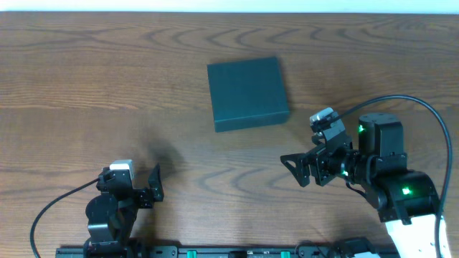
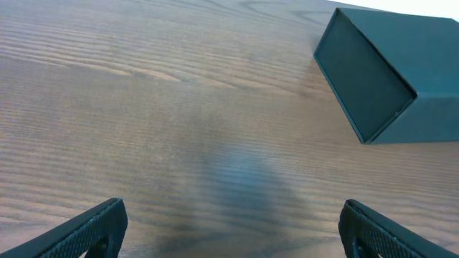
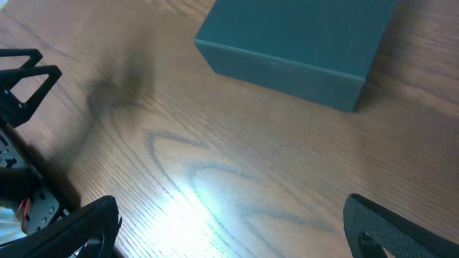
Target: Pack container
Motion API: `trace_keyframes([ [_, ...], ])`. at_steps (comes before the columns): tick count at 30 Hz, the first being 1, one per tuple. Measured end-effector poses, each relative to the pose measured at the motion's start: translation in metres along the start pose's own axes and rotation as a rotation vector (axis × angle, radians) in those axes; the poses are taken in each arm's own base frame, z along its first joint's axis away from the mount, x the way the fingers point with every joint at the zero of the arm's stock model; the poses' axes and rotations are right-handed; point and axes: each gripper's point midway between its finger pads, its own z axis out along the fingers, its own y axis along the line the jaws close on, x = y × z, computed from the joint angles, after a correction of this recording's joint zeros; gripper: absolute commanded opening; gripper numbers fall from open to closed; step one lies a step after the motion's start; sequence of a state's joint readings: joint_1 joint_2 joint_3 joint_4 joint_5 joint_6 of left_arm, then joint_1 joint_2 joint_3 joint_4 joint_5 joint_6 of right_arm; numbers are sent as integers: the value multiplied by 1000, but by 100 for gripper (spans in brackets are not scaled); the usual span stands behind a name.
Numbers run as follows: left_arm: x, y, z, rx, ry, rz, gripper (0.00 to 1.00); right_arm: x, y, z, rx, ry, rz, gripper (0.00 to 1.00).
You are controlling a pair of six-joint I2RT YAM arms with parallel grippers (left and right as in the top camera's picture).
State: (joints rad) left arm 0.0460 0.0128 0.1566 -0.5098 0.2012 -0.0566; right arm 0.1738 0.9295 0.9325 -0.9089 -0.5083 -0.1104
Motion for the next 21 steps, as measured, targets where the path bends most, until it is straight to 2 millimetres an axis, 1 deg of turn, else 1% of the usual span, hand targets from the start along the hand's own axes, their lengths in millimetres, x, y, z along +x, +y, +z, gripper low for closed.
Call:
trace_keyframes([
  [21, 0, 3, 0, -18, -2, 0, 95, 0, 0, 0, 0, 0, 0, 99],
])
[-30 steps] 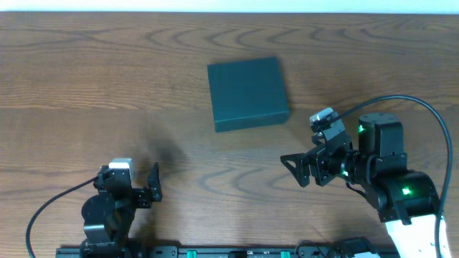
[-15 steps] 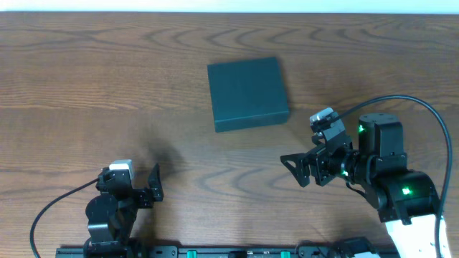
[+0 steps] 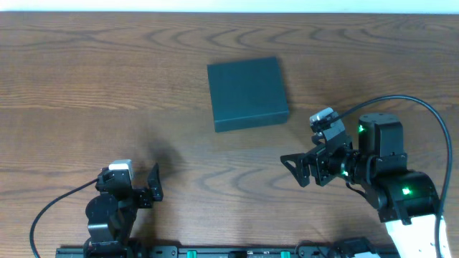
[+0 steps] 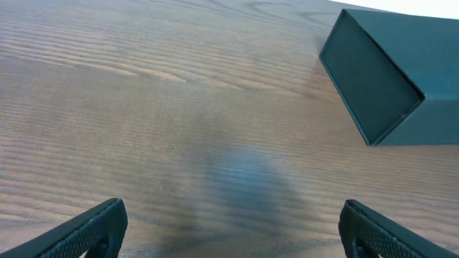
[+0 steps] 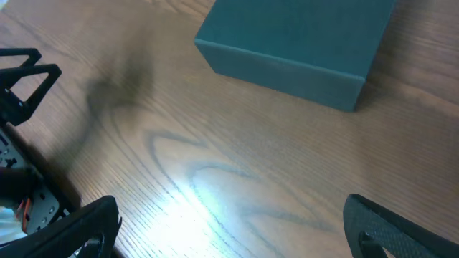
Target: Pack container
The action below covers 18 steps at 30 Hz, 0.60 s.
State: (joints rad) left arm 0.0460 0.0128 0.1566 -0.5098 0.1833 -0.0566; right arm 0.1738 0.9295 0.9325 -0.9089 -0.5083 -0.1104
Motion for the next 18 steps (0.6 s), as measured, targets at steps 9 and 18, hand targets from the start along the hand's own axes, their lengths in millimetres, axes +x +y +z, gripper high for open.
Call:
trace_keyframes([
  [9, 0, 0, 0, 0, 0, 0, 95, 0, 0, -1, 0, -2, -2, 99],
  [18, -1, 0, 0, -1, -4, 0, 95, 7, -5, -42, 195, -269, -166, 99],
])
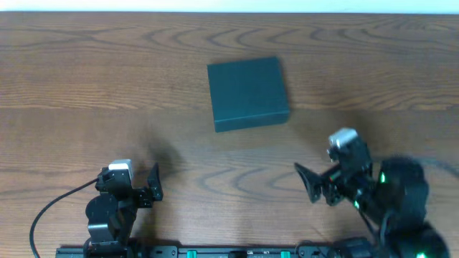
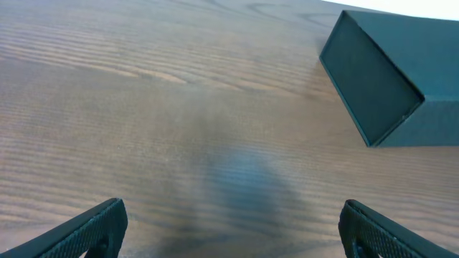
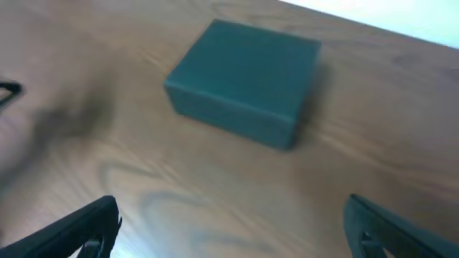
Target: Pack container
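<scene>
A closed dark teal box lies on the wooden table, a little back of centre; it also shows as the teal box at the upper right of the left wrist view and the teal box in the right wrist view. My left gripper stands open near the front left edge, nothing between its fingers. My right gripper is open near the front right, well short of the box, with empty fingers. The right arm is blurred.
Black cables run from both arm bases along the front edge. A pale strip borders the table's far edge. Nothing but the teal box lies on the wood.
My right arm has drawn back toward the front edge and to the right; its view now takes in the whole box from farther off. The left arm and the box have not moved.
At both earlier moments each gripper stood open near the front edge with the box untouched, the right one reaching toward the table's middle. Now the right arm sits nearer the front right corner, still open and empty.
</scene>
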Motion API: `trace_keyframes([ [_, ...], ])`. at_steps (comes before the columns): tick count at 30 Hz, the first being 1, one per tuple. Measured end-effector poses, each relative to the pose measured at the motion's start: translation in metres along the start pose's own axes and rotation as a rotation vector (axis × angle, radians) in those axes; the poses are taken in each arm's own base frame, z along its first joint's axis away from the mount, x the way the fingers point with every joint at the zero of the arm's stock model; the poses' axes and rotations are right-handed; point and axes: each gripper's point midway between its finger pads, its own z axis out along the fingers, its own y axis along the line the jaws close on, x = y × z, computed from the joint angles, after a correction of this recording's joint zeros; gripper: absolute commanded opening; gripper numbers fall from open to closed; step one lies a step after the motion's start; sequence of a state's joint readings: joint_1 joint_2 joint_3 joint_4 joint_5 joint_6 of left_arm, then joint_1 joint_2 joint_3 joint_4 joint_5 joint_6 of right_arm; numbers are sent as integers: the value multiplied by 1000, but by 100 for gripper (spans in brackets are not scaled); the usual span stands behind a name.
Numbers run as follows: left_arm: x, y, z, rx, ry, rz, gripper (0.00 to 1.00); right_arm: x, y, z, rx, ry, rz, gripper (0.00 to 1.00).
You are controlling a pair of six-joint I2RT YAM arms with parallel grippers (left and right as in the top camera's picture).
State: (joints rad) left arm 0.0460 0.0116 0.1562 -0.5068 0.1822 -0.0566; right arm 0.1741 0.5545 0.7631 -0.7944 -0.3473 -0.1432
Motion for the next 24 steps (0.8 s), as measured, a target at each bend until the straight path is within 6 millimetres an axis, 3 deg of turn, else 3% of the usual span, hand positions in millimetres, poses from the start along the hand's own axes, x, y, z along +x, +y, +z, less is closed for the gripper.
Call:
trace_keyframes([
  [7, -1, 0, 0, -1, -4, 0, 96, 76, -13, 36, 71, -69, 1, 99],
  [11, -1, 0, 0, -2, -3, 0, 95, 104, -15, 48, 82, -81, 48, 99],
  [24, -1, 0, 0, -2, -4, 0, 95, 108, -12, 50, 72, -149, 53, 99],
])
